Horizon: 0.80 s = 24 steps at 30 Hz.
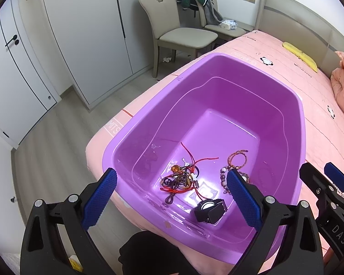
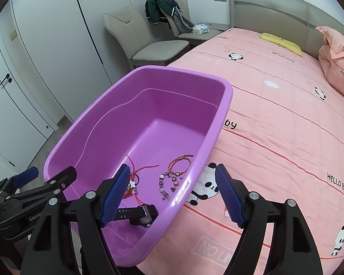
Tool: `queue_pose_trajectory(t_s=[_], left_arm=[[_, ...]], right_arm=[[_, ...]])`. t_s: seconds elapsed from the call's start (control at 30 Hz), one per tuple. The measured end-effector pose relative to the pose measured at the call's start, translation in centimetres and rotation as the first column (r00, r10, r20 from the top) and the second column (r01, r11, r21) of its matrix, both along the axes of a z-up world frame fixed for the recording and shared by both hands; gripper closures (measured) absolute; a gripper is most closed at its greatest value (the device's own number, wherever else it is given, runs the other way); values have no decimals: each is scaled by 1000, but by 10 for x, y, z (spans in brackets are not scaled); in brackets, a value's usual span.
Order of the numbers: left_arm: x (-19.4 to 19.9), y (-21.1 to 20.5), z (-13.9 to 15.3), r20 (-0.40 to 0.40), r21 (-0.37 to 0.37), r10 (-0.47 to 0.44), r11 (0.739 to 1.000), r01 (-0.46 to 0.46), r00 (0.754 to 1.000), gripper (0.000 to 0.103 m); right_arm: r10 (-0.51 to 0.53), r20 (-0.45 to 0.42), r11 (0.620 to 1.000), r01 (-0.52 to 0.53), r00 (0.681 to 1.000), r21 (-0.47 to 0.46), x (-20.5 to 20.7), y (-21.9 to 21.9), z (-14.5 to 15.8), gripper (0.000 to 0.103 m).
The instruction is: Organize jewelry
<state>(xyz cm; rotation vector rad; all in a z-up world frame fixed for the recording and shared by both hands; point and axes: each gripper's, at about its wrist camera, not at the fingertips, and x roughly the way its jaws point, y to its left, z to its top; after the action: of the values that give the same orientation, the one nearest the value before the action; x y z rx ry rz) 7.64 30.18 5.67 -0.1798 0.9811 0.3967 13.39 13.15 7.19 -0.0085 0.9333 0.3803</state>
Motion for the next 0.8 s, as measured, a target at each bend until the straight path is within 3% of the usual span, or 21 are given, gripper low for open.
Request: queue_pose_trajectory(t_s=[0.8], left_arm=[[2,0,-1,2,4,1,1000,-1,1000,8]], right_arm=[[-1,4,1000,1,1000,5,-2,1,3,30]])
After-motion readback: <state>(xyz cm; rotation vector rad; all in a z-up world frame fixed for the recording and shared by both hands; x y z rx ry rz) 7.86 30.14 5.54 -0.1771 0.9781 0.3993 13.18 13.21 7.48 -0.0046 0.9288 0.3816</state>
